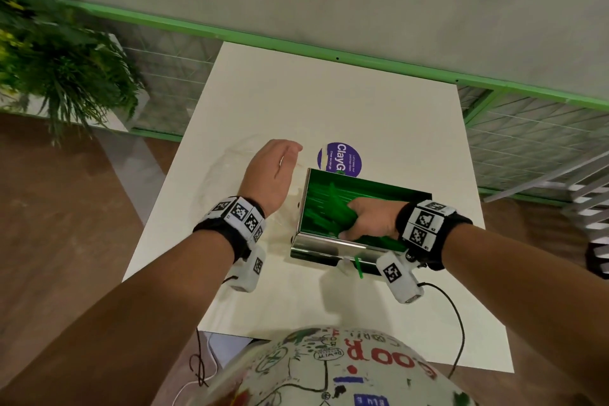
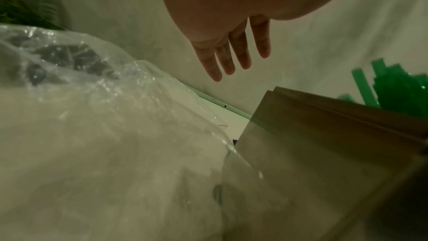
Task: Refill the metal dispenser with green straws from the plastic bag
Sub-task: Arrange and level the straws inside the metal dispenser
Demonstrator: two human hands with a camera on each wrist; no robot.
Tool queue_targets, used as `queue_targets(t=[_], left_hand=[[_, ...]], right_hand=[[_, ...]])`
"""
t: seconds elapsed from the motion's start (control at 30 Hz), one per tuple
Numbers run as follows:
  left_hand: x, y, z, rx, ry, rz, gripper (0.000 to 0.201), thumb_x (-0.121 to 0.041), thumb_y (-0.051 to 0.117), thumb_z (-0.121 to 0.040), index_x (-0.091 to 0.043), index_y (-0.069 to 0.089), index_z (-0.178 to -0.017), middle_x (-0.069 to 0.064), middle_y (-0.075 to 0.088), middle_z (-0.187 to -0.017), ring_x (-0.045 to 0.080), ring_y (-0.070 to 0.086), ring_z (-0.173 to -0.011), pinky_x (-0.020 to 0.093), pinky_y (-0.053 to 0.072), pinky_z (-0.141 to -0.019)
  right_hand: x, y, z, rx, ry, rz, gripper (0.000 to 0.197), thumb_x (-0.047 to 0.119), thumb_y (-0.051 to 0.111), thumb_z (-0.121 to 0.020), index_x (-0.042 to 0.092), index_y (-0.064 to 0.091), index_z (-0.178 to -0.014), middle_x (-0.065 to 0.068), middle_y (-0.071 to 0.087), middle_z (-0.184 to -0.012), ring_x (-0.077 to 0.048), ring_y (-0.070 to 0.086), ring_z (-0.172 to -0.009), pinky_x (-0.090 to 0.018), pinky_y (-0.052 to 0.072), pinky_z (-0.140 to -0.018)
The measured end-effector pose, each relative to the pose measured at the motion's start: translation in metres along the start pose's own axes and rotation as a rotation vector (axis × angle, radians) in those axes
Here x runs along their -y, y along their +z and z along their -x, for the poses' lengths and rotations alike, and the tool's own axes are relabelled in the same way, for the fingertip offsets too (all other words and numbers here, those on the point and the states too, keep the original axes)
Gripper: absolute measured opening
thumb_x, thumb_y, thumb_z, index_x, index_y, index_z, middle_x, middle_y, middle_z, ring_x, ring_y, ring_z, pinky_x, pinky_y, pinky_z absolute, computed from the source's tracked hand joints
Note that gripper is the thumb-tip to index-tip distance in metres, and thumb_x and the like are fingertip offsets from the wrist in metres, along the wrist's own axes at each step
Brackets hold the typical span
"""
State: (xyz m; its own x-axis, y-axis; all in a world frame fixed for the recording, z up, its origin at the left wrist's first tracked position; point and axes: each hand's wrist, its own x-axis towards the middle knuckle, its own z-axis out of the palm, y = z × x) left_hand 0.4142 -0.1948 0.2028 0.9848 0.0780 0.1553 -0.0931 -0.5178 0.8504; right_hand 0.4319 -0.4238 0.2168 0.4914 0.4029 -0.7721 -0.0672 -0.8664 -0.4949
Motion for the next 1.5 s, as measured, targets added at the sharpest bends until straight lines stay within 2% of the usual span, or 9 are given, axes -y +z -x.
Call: queue_targets(t=[0.07,0.23,0.33,0.57,0.73,0.87,1.03,1.27,1.5], left_hand=[[0.001,0.006,0.004,0.025,-0.004,-0.008,0.033,-0.023,0.038,-0.109,-0.012,0.068,-0.118,0.003,0.067,-0.119,0.016,0.060,-0.112,0.025,0.043,-0.096],[-0.002,0.013,0.006,0.067,0.017,-0.014,0.035,-0.026,0.037,-0.108,-0.013,0.068,-0.118,0.003,0.067,-0.119,0.017,0.061,-0.113,0.028,0.044,-0.098],[-0.006,0.014,0.005,0.085,0.028,-0.024,0.038,-0.029,0.035,-0.107,-0.012,0.068,-0.117,0.004,0.067,-0.119,0.018,0.061,-0.114,0.030,0.045,-0.100],[-0.013,0.016,0.007,0.117,0.057,-0.038,0.044,-0.033,0.033,-0.105,-0.010,0.068,-0.113,0.004,0.067,-0.114,0.021,0.061,-0.111,0.036,0.047,-0.098],[-0.012,0.016,0.010,0.128,0.058,-0.047,0.042,-0.032,0.033,-0.106,-0.009,0.068,-0.115,0.005,0.067,-0.115,0.021,0.060,-0.111,0.035,0.047,-0.098],[-0.006,0.015,0.010,0.091,0.035,-0.040,0.035,-0.026,0.037,-0.108,-0.012,0.065,-0.123,0.003,0.066,-0.124,0.017,0.059,-0.116,0.033,0.045,-0.101],[0.000,0.009,0.010,0.037,-0.020,-0.022,0.034,-0.026,0.038,-0.110,-0.013,0.061,-0.130,0.003,0.065,-0.129,0.013,0.057,-0.116,0.025,0.041,-0.100],[0.002,0.007,0.011,0.010,-0.013,-0.008,0.036,-0.030,0.037,-0.108,-0.013,0.061,-0.127,0.002,0.066,-0.124,0.014,0.059,-0.112,0.029,0.045,-0.099],[0.001,0.012,0.011,0.027,-0.032,-0.021,0.033,-0.026,0.040,-0.109,-0.012,0.061,-0.130,0.001,0.064,-0.130,0.007,0.055,-0.113,0.021,0.038,-0.097]], right_hand=[[-0.004,0.000,0.000,-0.040,-0.020,-0.092,0.045,0.025,0.079,-0.079,0.013,0.067,-0.121,0.000,0.073,-0.113,-0.019,0.068,-0.106,-0.041,0.048,-0.105],[-0.009,-0.010,0.016,-0.089,-0.122,-0.227,0.011,0.012,0.074,-0.085,0.015,0.075,-0.095,-0.003,0.077,-0.099,-0.022,0.069,-0.102,-0.036,0.045,-0.104],[-0.010,-0.018,0.028,-0.119,-0.180,-0.333,0.014,0.003,0.068,-0.089,0.002,0.071,-0.102,-0.011,0.075,-0.097,-0.022,0.070,-0.097,-0.035,0.045,-0.101],[0.003,-0.038,0.056,-0.221,-0.342,-0.414,0.013,0.003,0.063,-0.094,-0.008,0.065,-0.099,-0.017,0.072,-0.094,-0.026,0.068,-0.093,-0.043,0.050,-0.099],[0.026,-0.050,0.075,-0.338,-0.439,-0.484,0.007,0.001,0.061,-0.095,0.001,0.062,-0.101,-0.018,0.068,-0.091,-0.028,0.067,-0.089,-0.039,0.055,-0.089],[0.040,-0.053,0.077,-0.474,-0.356,-0.149,0.012,0.012,0.066,-0.093,0.011,0.066,-0.105,-0.006,0.072,-0.091,-0.016,0.067,-0.083,-0.026,0.054,-0.082],[0.037,-0.028,0.052,-0.465,-0.216,0.289,0.023,0.021,0.069,-0.090,0.019,0.067,-0.113,-0.001,0.069,-0.104,-0.019,0.063,-0.094,-0.032,0.050,-0.088],[0.041,-0.001,0.022,-0.523,-0.288,0.115,0.027,0.022,0.071,-0.089,0.019,0.065,-0.115,0.006,0.065,-0.093,-0.012,0.060,-0.083,-0.016,0.041,-0.065],[0.012,0.000,0.016,-0.457,-0.187,-0.066,0.048,0.019,0.077,-0.085,0.015,0.060,-0.129,0.001,0.070,-0.110,-0.016,0.066,-0.098,-0.028,0.051,-0.090]])
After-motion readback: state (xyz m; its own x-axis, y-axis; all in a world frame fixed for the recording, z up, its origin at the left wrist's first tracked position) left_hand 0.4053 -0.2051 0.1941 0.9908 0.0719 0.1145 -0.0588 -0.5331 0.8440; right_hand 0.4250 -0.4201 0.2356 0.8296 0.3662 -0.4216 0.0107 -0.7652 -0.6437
